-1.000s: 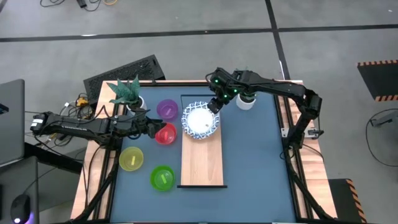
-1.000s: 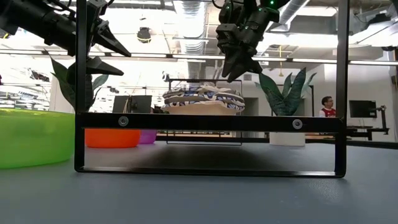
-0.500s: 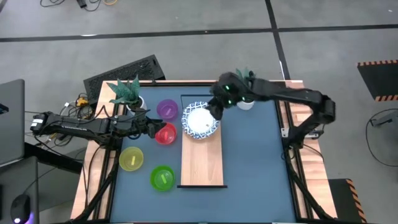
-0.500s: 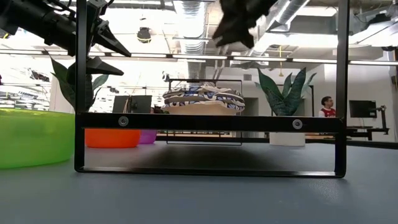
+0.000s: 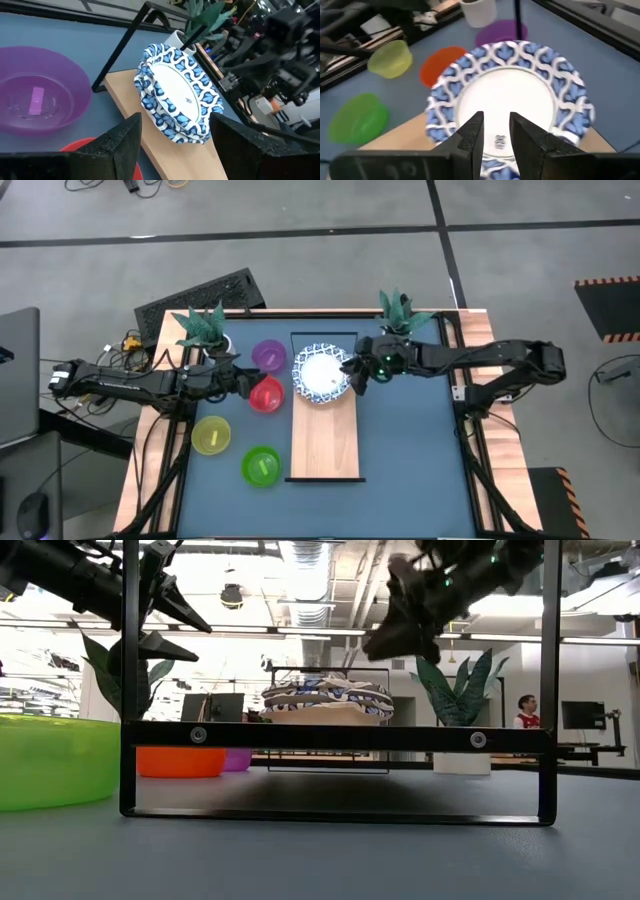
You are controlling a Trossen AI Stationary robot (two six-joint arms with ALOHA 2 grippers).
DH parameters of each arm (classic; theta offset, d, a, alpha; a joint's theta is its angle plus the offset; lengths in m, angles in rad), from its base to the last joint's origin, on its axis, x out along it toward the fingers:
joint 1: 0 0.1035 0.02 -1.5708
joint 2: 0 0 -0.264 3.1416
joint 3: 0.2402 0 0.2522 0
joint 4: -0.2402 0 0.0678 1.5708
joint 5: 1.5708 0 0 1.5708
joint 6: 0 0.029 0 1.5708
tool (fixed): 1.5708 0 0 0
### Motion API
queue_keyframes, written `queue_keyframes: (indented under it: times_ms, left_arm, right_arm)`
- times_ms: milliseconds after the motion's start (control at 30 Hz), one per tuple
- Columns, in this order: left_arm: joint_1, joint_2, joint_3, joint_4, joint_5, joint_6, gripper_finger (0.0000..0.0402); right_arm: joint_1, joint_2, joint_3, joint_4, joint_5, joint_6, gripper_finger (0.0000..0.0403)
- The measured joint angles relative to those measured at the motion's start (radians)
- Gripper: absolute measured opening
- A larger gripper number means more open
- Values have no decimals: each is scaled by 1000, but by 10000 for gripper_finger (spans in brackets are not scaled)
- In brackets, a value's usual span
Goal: Place and stack bowls onto a shelf
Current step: Stack the white patterned bowl on top of the white patterned bowl on the shelf
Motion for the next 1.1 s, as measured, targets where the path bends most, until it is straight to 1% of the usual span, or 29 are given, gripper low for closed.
queue_keyframes:
  times_ms: [67, 133, 233, 333, 433, 533, 667, 767, 900, 1000, 1100]
  left_arm:
    - [0, 0, 0, 17, 0, -3, 218]
    - [0, 9, 0, 85, 0, 36, 218]
    - [0, 40, 0, 266, 33, 190, 218]
    - [10, 101, 0, 442, 53, 340, 218]
    - [30, 191, 1, 510, 63, 417, 218]
    - [57, 299, 0, 526, 97, 416, 218]
    - [90, 425, 0, 527, 71, 382, 218]
    - [108, 493, 0, 584, 79, 371, 217]
    - [113, 549, 0, 671, 114, 412, 203]
    - [113, 562, 0, 694, 106, 437, 179]
    - [119, 562, 0, 694, 84, 461, 150]
  right_arm:
    - [-6, 15, -12, -2, 2, -1, 117]
    - [-14, 35, -14, -4, 0, -16, 117]
    - [-15, 60, -12, 4, -3, -18, 117]
    - [-16, 75, -12, 13, -6, -19, 116]
    - [-13, 77, -12, 15, -8, -20, 116]
    - [-13, 77, -12, 17, -10, -20, 116]
    - [-13, 77, -11, 15, -10, -21, 116]
    - [-13, 77, -11, -1, -10, -21, 116]
    - [-12, 77, -20, -8, -6, -23, 116]
    - [-14, 61, -30, -8, 6, -42, 116]
    - [-13, 59, -28, -6, 54, -65, 116]
